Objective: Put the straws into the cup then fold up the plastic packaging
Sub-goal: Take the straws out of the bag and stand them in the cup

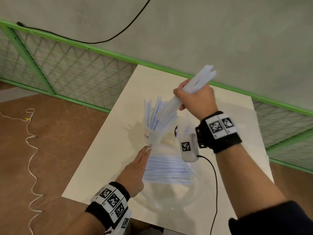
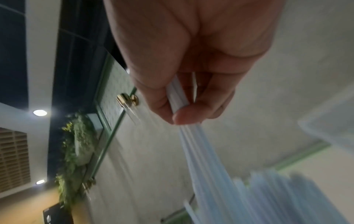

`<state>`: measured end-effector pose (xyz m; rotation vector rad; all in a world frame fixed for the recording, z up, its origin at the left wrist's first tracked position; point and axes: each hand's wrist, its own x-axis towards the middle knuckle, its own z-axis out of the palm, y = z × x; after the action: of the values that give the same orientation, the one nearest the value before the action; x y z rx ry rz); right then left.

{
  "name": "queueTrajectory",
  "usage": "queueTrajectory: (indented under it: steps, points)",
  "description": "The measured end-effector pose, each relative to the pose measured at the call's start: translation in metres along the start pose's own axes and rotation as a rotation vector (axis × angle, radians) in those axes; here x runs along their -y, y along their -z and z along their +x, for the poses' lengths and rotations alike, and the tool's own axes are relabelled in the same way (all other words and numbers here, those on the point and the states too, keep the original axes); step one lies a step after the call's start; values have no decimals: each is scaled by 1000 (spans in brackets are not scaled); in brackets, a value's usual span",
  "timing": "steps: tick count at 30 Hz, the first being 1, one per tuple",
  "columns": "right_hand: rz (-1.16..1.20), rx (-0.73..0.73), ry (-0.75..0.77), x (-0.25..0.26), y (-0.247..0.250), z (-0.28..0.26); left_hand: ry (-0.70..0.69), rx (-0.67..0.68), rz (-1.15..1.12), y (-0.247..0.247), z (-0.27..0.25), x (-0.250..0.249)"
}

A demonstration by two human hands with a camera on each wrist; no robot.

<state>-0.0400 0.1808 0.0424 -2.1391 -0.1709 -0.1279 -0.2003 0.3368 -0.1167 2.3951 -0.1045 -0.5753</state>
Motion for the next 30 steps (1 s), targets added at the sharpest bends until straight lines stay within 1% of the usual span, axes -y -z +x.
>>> queueTrajectory:
  steps: [2,4,6,8,10,12,14,17,18,19,20,23,25,27,30]
  points:
    - [-111,125,-25,-13,-23,7,-2,3,-9,1,-1,1]
    - [-222,188,-33,-31,-41,10,0,9,-8,1,-2,1]
    - [-256,134,-17,-44,-49,13,2,11,-7,1,-4,1]
    - [-215,26,10,-51,-49,13,1,11,-12,1,-5,1]
    - [-160,-59,72,-54,-47,10,2,12,-11,2,-5,0]
    - [-171,-78,139,-58,-49,2,9,11,7,3,-5,-1]
    - [-284,-1,198,-63,-54,-9,12,11,20,3,-4,-3]
    - [-585,228,245,-75,-67,-23,12,17,27,3,-5,-4]
    - [-653,282,251,-79,-71,-27,15,17,30,2,-5,-5]
    - [-672,301,257,-80,-73,-28,16,15,32,3,-5,-5]
    - [-652,283,263,-80,-75,-29,15,13,32,3,-6,-4]
    - [-535,134,302,-74,-78,-23,21,15,33,3,-7,-4]
    - [-528,95,342,-67,-84,-17,24,16,44,3,-8,-6]
    - [-608,132,368,-62,-92,-12,28,16,57,4,-8,-7]
    - [-812,227,426,-64,-100,-8,30,8,43,3,-9,-6]
